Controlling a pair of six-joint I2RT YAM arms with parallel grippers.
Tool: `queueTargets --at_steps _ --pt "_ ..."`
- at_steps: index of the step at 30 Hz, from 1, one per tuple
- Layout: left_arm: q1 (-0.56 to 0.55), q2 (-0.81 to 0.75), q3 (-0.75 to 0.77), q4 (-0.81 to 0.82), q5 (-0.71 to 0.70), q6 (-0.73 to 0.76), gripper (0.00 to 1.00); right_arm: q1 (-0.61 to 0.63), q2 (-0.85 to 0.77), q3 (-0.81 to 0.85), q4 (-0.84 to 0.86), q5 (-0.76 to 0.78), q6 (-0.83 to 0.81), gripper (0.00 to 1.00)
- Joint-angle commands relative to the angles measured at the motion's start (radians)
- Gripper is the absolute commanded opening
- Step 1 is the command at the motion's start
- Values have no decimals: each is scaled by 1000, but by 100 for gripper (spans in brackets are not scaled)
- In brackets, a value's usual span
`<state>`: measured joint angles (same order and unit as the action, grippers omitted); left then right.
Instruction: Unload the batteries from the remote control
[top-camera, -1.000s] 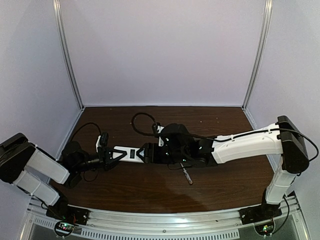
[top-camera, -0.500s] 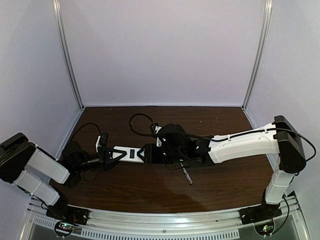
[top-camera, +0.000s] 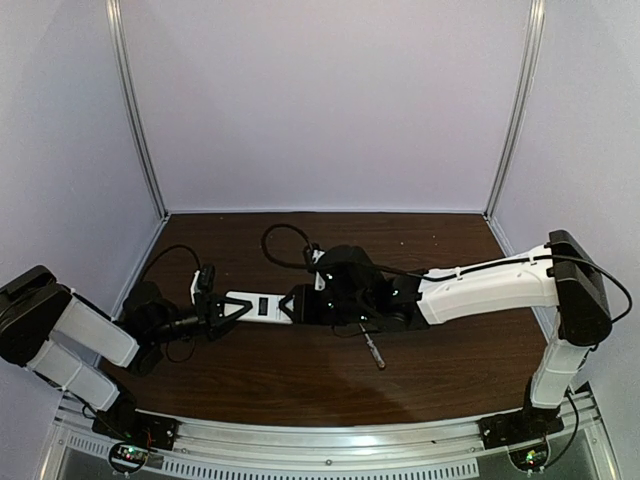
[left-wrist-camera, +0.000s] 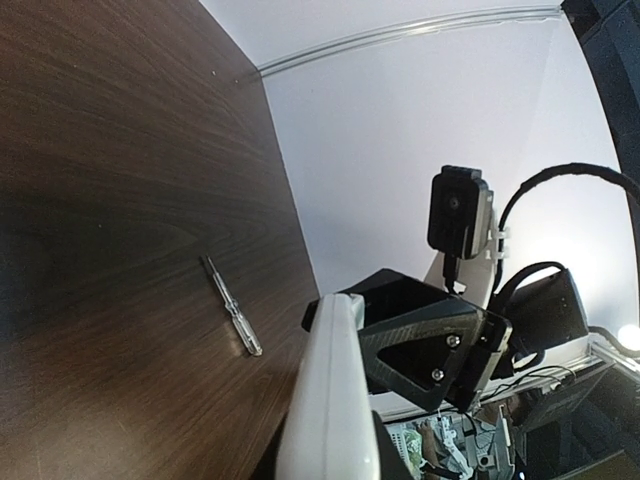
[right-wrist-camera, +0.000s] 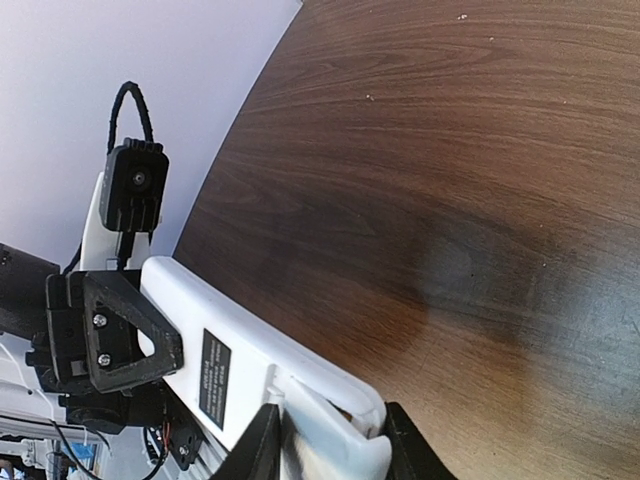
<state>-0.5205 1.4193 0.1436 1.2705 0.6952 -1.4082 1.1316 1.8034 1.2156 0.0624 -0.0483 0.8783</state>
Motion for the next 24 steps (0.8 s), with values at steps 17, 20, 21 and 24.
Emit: queueTargets --at_steps 17,20,21,24 --pt "-3 -7 5 89 29 2 0 1 68 66 -33 -33 -24 39" --pt "-3 -7 5 89 29 2 0 2 70 72 -45 -27 -27 38" --pt "-2 -8 5 89 29 2 0 2 72 74 -45 -29 -27 38" --pt "-3 -5 5 89 27 3 0 10 81 94 -54 -36 -38 32"
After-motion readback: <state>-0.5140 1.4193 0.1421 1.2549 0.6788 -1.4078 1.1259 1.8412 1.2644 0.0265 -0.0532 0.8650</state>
